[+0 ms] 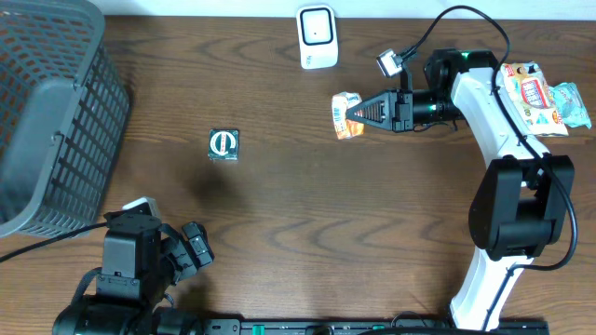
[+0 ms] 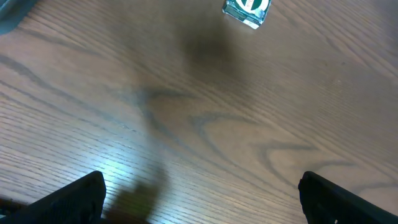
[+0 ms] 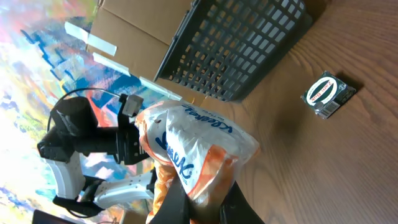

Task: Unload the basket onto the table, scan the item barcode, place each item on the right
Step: 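Carry the orange pack left and hold it against the scanner face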

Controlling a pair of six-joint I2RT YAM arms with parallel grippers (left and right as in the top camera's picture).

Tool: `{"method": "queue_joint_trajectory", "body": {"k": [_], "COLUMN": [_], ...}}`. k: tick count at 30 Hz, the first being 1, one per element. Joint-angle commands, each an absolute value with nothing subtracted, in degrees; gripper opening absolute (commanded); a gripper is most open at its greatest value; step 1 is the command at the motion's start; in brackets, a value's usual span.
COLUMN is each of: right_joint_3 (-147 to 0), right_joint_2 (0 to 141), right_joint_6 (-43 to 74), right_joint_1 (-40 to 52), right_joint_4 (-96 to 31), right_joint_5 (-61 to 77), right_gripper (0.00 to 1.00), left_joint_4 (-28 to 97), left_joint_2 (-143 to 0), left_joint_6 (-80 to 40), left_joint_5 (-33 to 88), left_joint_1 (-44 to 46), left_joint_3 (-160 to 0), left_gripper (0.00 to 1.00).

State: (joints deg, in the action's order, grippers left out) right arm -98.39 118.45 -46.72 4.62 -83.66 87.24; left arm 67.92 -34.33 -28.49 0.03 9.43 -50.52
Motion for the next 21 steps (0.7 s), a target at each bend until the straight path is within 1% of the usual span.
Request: {"method": "queue_joint_trajectory", "body": {"k": [1, 8, 11, 15, 21], "right_joint_3": [-98.2, -98.1, -98.1, -98.1, -98.1], "right_joint_2": [118.3, 118.3, 118.3, 118.3, 118.3], "right_joint_6": [-46.1, -45.3, -42.4, -34.9, -32.8], "right_joint_1": [5.1, 5.4, 5.8, 6.0, 6.4], "right_joint_4": [-83.4, -80.4, -77.7, -72.4, -70.5], "right_joint_5": [88.7, 86.9, 86.9, 86.9, 86.9], "right_gripper": [0.01, 0.01, 0.01, 0.01, 0.01], "left_joint_4": [68.1, 68.1, 68.1, 68.1, 68.1], "left_joint_2": [-34.1, -34.1, -34.1, -34.1, -34.1], "left_joint_6": [-28.4, -28.4, -28.4, -28.4, -28.4], "left_joint_5": [-0.5, -0.5, -0.5, -0.5, -0.5], "left_joint_1": [9.3, 9.3, 9.3, 9.3, 9.3], "left_joint_3": [-50.5, -50.5, -50.5, -50.5, -50.5], "left_gripper": [0.97, 0.98, 0.98, 0.98, 0.98]}}
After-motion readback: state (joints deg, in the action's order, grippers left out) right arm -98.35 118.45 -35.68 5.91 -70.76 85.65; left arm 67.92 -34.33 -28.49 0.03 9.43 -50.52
